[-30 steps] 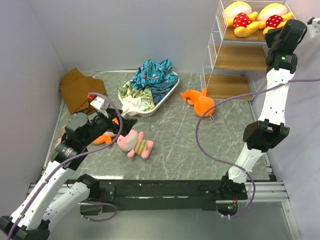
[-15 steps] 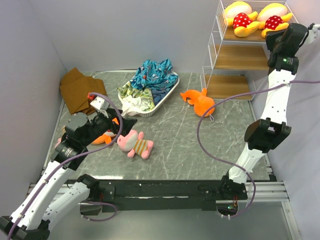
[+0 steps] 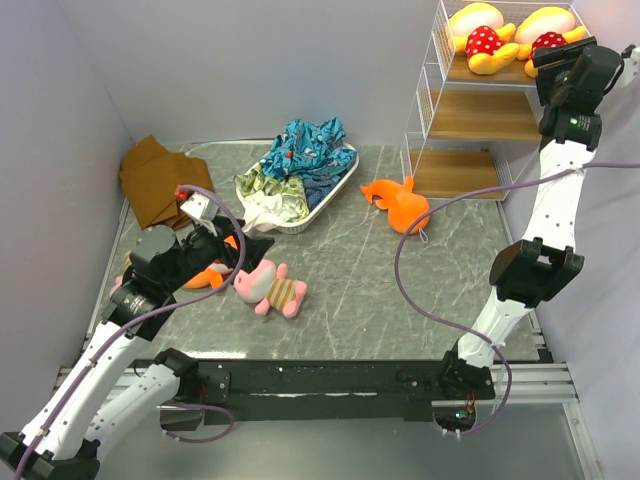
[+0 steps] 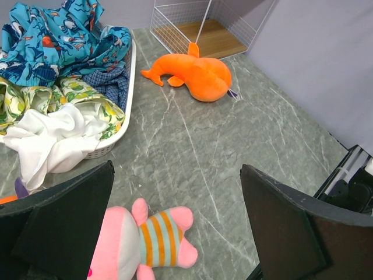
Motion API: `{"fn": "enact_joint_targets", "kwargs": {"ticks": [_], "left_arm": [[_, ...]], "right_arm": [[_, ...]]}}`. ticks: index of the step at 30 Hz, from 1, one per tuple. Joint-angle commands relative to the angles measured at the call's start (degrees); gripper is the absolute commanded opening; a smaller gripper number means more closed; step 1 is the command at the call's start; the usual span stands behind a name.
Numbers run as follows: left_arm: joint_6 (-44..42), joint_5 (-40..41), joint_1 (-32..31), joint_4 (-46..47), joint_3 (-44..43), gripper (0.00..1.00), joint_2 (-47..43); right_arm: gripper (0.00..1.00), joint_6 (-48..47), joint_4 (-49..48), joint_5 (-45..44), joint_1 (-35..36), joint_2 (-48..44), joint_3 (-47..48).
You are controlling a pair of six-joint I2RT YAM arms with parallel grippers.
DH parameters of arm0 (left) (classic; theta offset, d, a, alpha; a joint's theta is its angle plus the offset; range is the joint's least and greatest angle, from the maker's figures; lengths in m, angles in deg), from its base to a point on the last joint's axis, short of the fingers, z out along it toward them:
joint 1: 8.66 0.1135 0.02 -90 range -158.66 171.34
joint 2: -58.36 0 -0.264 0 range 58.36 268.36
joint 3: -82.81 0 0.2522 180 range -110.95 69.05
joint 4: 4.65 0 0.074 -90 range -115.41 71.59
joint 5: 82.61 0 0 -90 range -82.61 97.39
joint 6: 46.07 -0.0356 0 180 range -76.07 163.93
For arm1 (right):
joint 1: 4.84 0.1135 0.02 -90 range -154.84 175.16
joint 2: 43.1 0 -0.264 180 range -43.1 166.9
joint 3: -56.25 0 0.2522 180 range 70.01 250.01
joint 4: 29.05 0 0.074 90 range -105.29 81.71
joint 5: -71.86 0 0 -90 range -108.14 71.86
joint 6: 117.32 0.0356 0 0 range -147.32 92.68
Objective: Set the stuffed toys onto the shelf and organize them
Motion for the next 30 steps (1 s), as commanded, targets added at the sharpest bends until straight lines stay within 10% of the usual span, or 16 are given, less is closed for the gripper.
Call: {"fn": "enact_joint_targets", "kwargs": {"ticks": [1, 14, 30], "left_arm": [[-1.17, -0.34, -0.26, 1.24, -0.68, 0.96, -0.11], [0.14, 5.9, -0.17, 0.81, -0.68, 0.96, -0.81], [9.63, 34.53, -0.35, -2.54, -1.91, 0.96, 1.48]], "right_arm": [[0.69, -1.59, -1.32, 1.64, -0.91, -4.84, 0.43], [0.75, -6.94, 3.94, 3.59, 2.42, -19.93, -11.42], [0.7, -11.45, -6.68, -5.04, 41.0, -48.7, -69.93]]}}
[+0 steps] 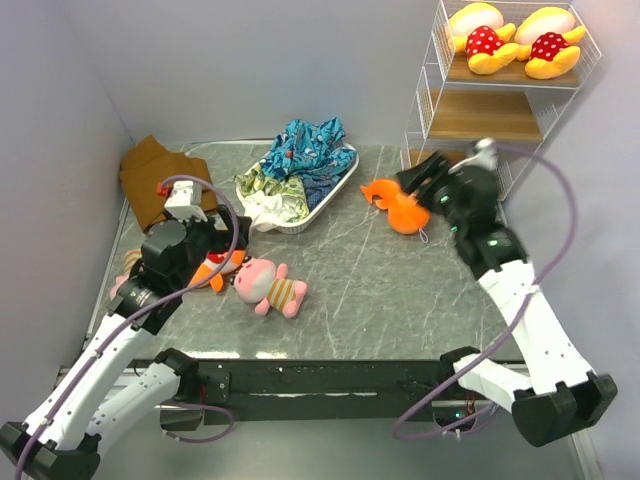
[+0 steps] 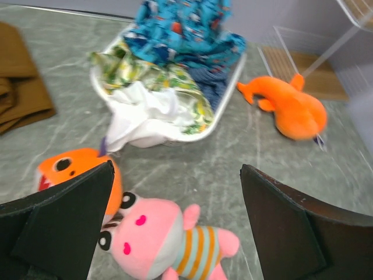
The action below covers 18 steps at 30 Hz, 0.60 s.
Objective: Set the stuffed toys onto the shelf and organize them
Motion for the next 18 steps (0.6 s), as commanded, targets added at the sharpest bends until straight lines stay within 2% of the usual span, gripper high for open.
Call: {"fn": "enact_joint_targets", "kwargs": {"ticks": [1, 2, 6, 10, 18], "left_arm": [[2.71, 10.62, -0.24, 1.11, -1.26, 0.96, -1.72], [2.18, 11.5, -0.24, 1.21, -1.08, 0.96, -2.07], [0.43, 14.67, -0.24, 0.42, -1.08, 0.96, -3.39], [-1.25, 15.9, -0.15, 0.94, -0.11, 0.96, -5.84], [-2.13, 14.67, -0.24, 1.47, 0.42, 0.96, -7.08]], "right_arm": [[0.7, 4.82, -4.47, 1.35, 8.68, 1.09, -9.33], [0.7, 6.83, -5.96, 0.92, 13.57, 1.97, -10.82], [0.7, 7.55, -8.26, -1.8, 25.38, 7.15, -15.75], [0.7, 13.17, -8.79, 1.62, 30.75, 15.66, -16.99], [0.68, 25.66, -17.39, -3.2, 42.61, 21.84, -20.15]]}}
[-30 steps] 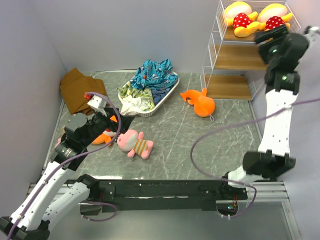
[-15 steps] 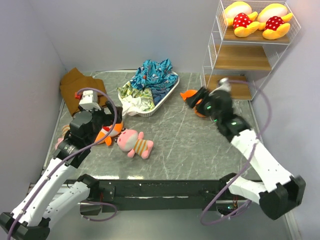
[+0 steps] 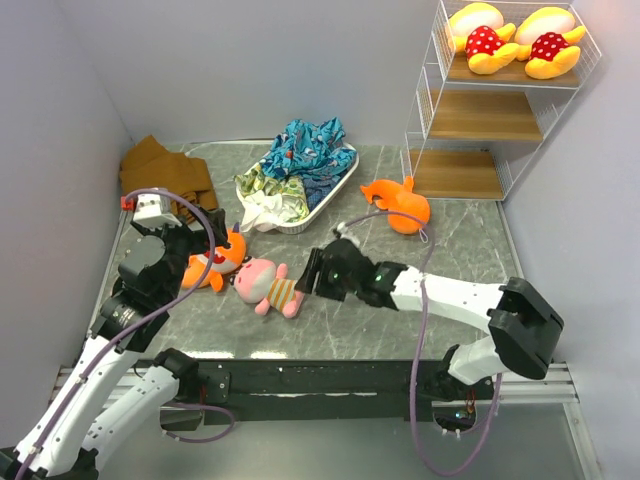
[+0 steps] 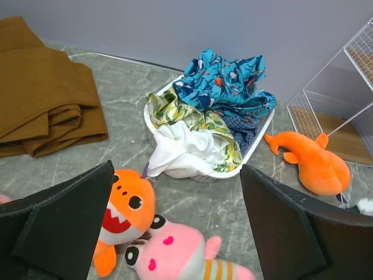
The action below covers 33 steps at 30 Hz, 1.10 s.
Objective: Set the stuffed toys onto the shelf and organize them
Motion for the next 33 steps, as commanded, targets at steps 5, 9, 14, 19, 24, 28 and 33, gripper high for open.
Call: {"fn": "enact_joint_targets", "kwargs": {"ticks": [5, 9, 14, 19, 24, 28, 33], "left_arm": [[-1.73, -1.12, -0.24, 1.75, 0.05, 0.97, 0.22], [-1.56, -1.21, -0.15, 1.67, -0.04, 0.96, 0.31], [-1.56, -2.09, -0.24, 1.66, -0.13, 0.96, -0.13], [-1.73, -2.61, -0.15, 2.1, 0.05, 0.97, -0.66], [-1.74, -3.05, -0.24, 2.02, 0.13, 0.96, -0.48], [-1.82, -3.49, -0.24, 2.02, 0.05, 0.96, -0.48], [-1.82, -3.67, -0.24, 2.02, -0.04, 0.96, -0.48]], "right_arm": [[0.66, 8.38, -9.45, -7.93, 6.4, 4.63, -1.27], [0.65, 9.34, -9.71, -10.47, 6.93, 6.3, -1.97], [0.62, 8.73, -12.06, -12.06, 7.45, 8.94, -2.23], [0.55, 7.15, -16.74, -8.29, 7.46, 13.59, -1.71], [0.17, 7.68, -17.36, -8.54, 8.16, 14.31, -1.71], [0.01, 7.94, -11.93, -14.32, 8.33, 9.04, -2.06], [0.0, 7.67, 2.22, -22.86, 8.07, -0.43, 0.75]]}}
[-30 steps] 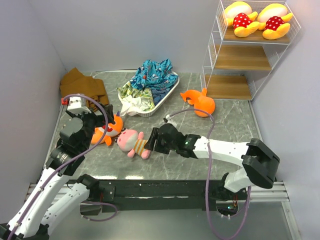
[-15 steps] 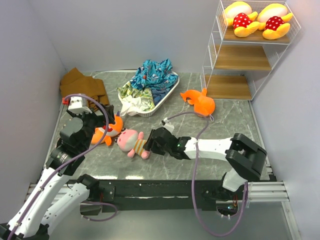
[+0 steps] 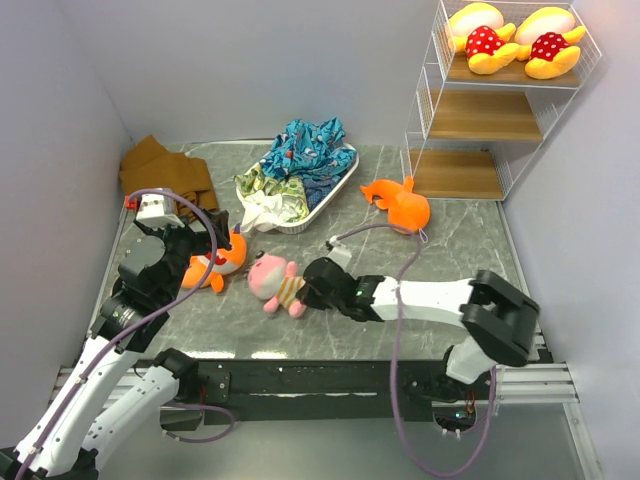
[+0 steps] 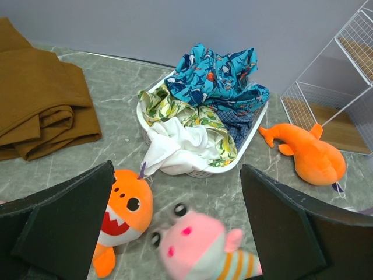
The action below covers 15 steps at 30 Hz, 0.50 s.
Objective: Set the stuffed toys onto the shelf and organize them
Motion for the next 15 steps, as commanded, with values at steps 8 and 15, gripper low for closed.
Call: {"fn": "enact_joint_targets", "kwargs": {"ticks": [8, 15], "left_arm": [[-1.06, -2.01, -0.24, 2.13, 0.03, 0.96, -0.55], [-1.23, -2.37, -0.24, 2.3, 0.2, 0.96, -0.73]], "right_arm": [[0.0, -4.74, 19.63, -19.93, -9.51, -23.04, 4.01], [0.0, -11.5, 21.13, -22.81, -28.15, -29.2, 9.9]]}}
